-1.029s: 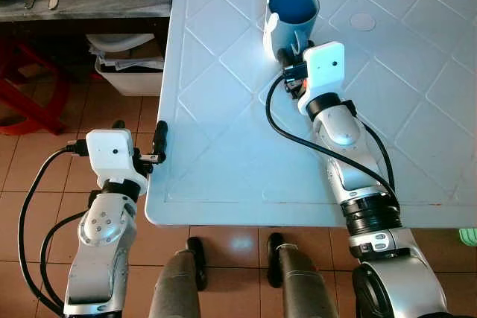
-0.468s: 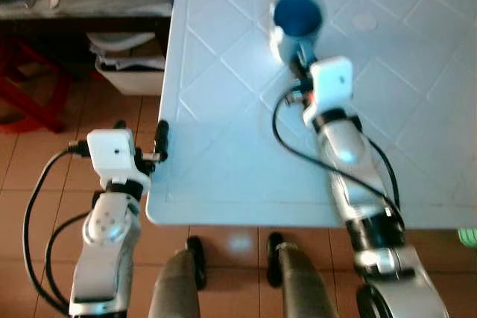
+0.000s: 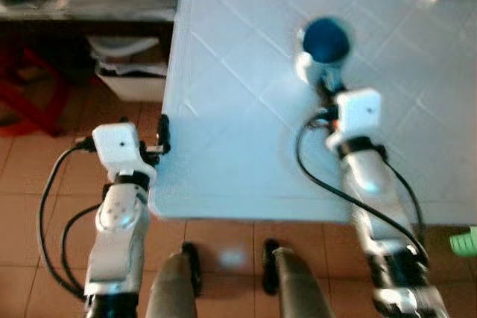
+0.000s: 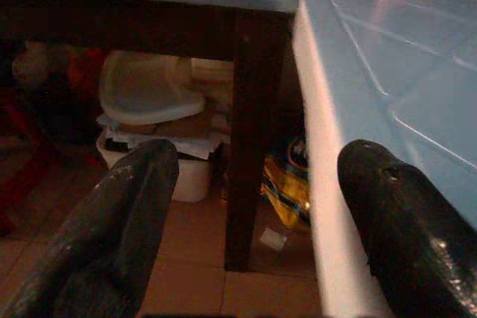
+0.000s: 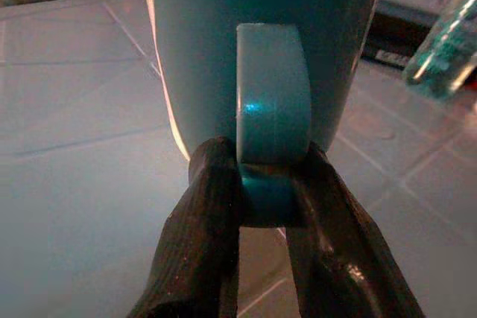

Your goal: Setting the table

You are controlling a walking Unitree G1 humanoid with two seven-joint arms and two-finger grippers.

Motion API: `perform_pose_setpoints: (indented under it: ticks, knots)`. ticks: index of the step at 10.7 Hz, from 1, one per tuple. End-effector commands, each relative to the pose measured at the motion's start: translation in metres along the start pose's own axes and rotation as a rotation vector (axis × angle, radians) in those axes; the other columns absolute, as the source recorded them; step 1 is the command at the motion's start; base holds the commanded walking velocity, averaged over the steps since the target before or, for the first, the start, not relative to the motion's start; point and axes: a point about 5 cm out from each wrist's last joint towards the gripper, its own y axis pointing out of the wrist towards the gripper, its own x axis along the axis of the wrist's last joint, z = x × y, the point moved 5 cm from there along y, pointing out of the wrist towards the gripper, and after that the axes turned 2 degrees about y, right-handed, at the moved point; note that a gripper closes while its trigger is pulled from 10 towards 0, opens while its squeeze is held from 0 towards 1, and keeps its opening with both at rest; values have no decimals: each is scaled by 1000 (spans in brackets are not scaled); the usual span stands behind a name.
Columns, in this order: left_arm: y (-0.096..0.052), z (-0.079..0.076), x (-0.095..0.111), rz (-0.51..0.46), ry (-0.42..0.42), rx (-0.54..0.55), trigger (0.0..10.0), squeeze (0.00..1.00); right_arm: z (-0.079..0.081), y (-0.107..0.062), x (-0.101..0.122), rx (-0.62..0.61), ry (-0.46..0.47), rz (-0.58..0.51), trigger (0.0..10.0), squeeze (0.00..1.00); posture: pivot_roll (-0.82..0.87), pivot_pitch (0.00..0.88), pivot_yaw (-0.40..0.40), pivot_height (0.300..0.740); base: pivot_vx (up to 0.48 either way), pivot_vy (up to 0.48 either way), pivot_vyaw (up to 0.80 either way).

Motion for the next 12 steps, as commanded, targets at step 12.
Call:
perform_pose_setpoints:
  ticks: [12]
  knots:
    - [2,32,-4,-34,129,61,10000,0,13,-9,-18,36,137,48,10000,0,-2,98,5,740,124,393,0]
